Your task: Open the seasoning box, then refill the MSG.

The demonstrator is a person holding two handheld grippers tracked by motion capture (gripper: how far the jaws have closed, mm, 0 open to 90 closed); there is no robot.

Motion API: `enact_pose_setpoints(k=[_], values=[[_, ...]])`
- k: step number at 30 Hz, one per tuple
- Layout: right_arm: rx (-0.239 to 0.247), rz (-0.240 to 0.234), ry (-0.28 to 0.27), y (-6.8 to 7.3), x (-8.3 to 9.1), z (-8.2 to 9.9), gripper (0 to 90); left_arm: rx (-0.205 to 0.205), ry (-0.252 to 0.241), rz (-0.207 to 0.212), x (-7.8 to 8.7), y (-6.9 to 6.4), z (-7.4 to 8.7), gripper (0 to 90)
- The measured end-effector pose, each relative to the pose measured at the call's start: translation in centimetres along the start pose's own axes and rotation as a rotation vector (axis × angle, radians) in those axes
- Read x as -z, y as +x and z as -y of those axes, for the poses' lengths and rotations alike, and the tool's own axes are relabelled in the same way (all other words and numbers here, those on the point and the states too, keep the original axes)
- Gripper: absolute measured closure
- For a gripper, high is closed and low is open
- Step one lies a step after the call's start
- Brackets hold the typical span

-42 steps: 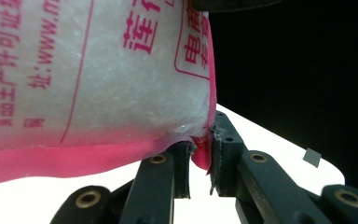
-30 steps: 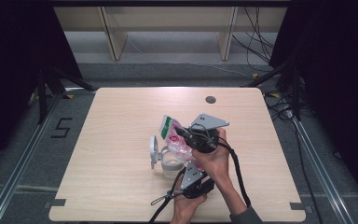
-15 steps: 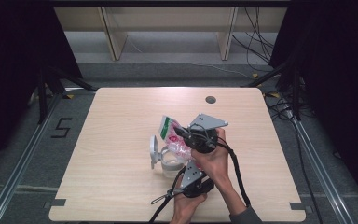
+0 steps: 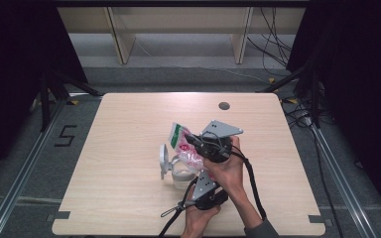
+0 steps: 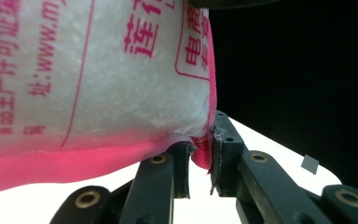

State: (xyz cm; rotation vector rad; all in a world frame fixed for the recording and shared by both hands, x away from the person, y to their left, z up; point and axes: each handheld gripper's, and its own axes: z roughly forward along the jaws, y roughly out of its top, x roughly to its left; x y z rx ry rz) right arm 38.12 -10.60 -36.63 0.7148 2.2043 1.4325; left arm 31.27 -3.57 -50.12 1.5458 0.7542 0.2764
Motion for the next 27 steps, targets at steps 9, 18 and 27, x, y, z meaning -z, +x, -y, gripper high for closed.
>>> enact_pose_setpoints(k=[9,18,27], values=[[-0.019,-0.005,0.001,-0.11,0.22,-0.22,90.0,0.002,-0.002,0.003,-0.12,0.06,-0.26,79.1],[0.002,-0.014,0.001,-0.11,0.08,-0.32,90.0,0.004,-0.001,0.006,-0.22,0.14,-0.32,79.1],[0.003,-0.017,0.005,-0.11,0.05,-0.38,90.0,0.001,-0.004,0.005,-0.14,0.15,-0.31,79.1]])
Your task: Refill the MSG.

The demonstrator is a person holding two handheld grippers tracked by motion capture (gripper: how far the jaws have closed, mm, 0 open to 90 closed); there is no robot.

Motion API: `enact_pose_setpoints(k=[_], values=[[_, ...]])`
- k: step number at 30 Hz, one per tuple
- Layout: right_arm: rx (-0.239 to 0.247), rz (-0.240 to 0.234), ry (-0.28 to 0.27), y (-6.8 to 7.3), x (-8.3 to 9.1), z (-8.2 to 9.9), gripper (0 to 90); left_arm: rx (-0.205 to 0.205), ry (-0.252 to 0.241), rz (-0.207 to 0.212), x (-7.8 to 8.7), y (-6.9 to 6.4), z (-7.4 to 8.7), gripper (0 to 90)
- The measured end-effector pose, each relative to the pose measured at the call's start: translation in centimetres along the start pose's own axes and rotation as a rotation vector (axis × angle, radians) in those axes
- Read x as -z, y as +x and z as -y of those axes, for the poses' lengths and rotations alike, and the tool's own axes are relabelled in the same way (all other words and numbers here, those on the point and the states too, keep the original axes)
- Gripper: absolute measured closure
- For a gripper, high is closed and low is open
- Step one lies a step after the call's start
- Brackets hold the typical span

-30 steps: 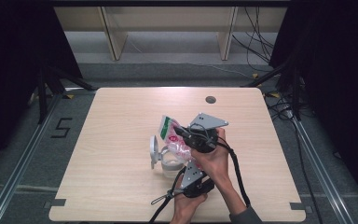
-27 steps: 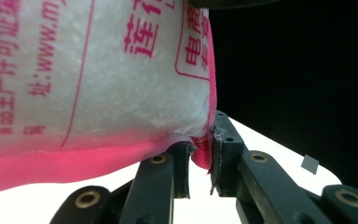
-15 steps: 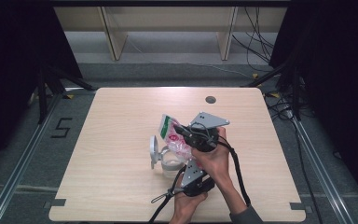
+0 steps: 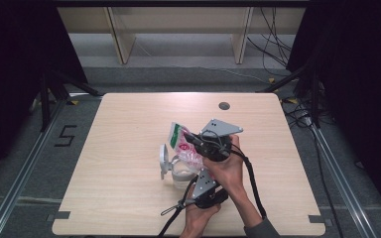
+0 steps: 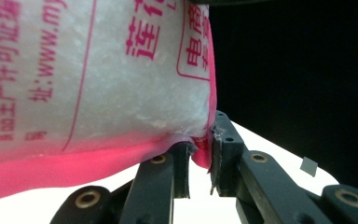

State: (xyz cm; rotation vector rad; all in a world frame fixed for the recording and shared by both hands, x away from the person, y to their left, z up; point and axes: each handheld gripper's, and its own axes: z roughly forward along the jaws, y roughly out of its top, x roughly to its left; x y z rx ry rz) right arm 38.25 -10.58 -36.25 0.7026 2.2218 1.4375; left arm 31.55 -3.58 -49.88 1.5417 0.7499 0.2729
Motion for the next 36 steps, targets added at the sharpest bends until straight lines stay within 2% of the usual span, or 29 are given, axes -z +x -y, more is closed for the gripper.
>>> enact_pose_setpoints(k=[4,5,6,9,10,11,12,13,16,18,19,24,26,27,29,33,36], values=[[0.011,0.008,-0.018,-0.03,-0.23,-0.01,90.0,0.000,-0.009,0.009,0.09,0.14,0.14,79.0],[0.014,0.011,-0.018,0.02,-0.23,-0.02,90.0,-0.004,0.006,-0.006,0.30,0.10,0.13,79.0],[0.005,-0.004,-0.005,0.14,-0.23,-0.03,90.0,0.001,0.000,-0.006,0.34,0.09,0.18,79.0],[0.003,-0.011,0.004,0.39,-0.46,-0.01,90.0,0.007,-0.001,-0.006,0.50,0.16,0.40,79.0],[0.004,-0.004,0.008,0.48,-0.60,0.06,90.0,0.012,-0.016,0.000,0.39,0.16,0.51,79.0],[0.019,-0.002,0.002,0.38,-0.63,0.08,89.9,0.006,-0.011,-0.003,0.41,0.16,0.54,79.0],[0.001,0.004,0.006,0.49,-0.58,0.11,89.9,0.004,-0.005,-0.005,0.47,0.14,0.55,79.0],[0.021,0.006,-0.005,0.27,-0.57,0.07,89.9,-0.003,0.000,-0.005,0.48,0.18,0.56,79.0],[0.018,0.005,-0.002,0.25,-0.49,-0.01,89.9,0.005,-0.014,-0.003,0.31,0.07,0.43,78.9],[0.019,0.021,-0.005,0.32,-0.43,-0.08,89.9,0.007,-0.008,-0.006,0.29,0.05,0.32,78.9],[0.011,0.011,0.002,0.35,-0.42,-0.12,89.9,0.010,-0.013,-0.002,0.22,0.08,0.35,78.9],[0.030,0.010,0.013,0.27,-0.45,-0.11,89.8,0.012,-0.017,0.007,0.13,0.09,0.42,78.8],[0.016,0.006,0.021,0.41,-0.49,-0.12,89.8,0.015,-0.019,0.010,0.15,0.16,0.43,78.8],[0.035,0.011,0.010,0.27,-0.51,-0.13,89.7,0.013,-0.017,0.007,0.20,0.17,0.43,78.8],[-0.008,0.009,0.020,0.45,-0.50,-0.10,89.8,0.013,-0.017,0.006,0.22,0.19,0.42,78.7],[0.020,0.012,0.011,0.36,-0.50,-0.14,89.8,0.013,-0.016,0.007,0.19,0.19,0.42,78.8],[-0.003,0.025,-0.002,0.39,-0.62,-0.08,89.8,0.013,-0.015,0.006,0.20,0.19,0.43,78.7]])
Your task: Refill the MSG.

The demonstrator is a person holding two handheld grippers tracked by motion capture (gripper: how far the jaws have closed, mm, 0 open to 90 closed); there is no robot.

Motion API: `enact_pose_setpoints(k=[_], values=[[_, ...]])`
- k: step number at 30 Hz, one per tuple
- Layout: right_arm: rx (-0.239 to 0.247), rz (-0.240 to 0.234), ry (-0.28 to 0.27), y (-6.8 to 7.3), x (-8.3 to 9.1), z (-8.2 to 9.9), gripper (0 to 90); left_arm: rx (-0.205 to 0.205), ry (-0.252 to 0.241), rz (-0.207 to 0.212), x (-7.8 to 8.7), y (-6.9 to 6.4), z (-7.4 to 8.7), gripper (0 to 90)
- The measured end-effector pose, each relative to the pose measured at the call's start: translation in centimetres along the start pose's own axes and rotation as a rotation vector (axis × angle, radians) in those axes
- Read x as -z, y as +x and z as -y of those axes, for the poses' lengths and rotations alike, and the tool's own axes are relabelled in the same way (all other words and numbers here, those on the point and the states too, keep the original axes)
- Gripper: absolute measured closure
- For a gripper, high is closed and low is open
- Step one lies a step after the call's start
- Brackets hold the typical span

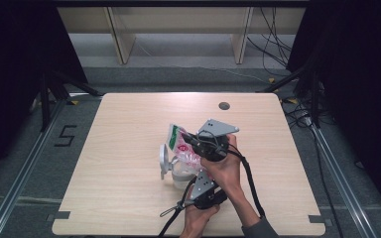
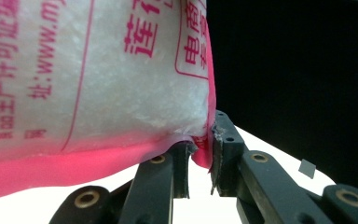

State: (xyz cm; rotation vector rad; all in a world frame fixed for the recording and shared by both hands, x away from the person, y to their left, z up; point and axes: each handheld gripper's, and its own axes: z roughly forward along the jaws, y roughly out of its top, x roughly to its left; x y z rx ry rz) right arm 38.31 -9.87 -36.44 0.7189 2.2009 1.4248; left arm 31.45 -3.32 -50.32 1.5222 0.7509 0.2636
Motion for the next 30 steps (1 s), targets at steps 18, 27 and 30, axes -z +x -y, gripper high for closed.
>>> enact_pose_setpoints(k=[18,27,30], values=[[0.016,-0.024,0.016,-0.13,0.07,-0.31,89.7,0.006,0.002,0.004,-0.07,0.02,-0.29,78.8],[0.024,-0.024,0.014,0.05,0.10,-0.32,89.7,0.004,-0.003,0.006,-0.09,0.00,-0.20,78.8],[0.022,-0.018,0.007,0.07,0.06,-0.32,89.7,0.009,-0.008,0.010,-0.13,0.04,-0.19,78.9]])
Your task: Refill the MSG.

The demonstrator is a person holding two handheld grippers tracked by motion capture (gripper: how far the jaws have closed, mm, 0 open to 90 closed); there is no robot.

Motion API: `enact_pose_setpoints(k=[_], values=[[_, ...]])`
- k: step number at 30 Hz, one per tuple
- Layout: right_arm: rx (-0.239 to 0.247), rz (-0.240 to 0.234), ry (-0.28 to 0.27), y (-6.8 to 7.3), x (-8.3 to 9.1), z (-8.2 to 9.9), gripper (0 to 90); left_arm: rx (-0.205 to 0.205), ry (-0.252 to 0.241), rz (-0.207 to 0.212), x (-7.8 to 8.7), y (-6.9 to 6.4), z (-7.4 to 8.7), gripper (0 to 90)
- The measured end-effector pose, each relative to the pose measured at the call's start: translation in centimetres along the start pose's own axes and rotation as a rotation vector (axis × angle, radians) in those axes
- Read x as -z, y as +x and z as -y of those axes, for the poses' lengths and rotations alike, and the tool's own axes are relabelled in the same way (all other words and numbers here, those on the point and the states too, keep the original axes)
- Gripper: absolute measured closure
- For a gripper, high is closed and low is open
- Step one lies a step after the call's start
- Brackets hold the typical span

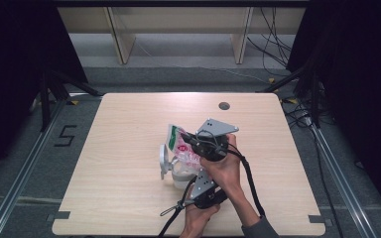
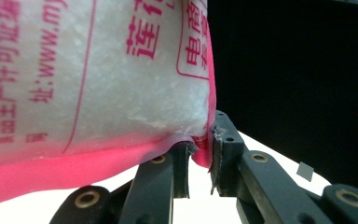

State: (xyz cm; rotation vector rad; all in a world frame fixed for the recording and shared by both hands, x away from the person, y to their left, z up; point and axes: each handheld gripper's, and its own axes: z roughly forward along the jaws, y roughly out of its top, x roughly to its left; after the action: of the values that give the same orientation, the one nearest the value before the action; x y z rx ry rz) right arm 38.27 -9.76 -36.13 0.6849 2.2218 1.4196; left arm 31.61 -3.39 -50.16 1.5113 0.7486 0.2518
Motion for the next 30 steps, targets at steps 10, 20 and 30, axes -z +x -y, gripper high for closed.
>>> enact_pose_setpoints(k=[10,20,30], values=[[-0.011,-0.006,0.000,0.04,0.09,-0.06,89.7,0.003,-0.003,0.001,-0.04,0.01,-0.04,78.9],[0.017,-0.002,-0.007,-0.06,0.16,-0.14,89.7,0.000,-0.002,0.001,0.03,-0.03,-0.05,78.9],[0.007,-0.017,0.010,0.19,0.09,-0.13,89.7,0.006,-0.005,0.002,0.07,0.12,0.11,79.0]])
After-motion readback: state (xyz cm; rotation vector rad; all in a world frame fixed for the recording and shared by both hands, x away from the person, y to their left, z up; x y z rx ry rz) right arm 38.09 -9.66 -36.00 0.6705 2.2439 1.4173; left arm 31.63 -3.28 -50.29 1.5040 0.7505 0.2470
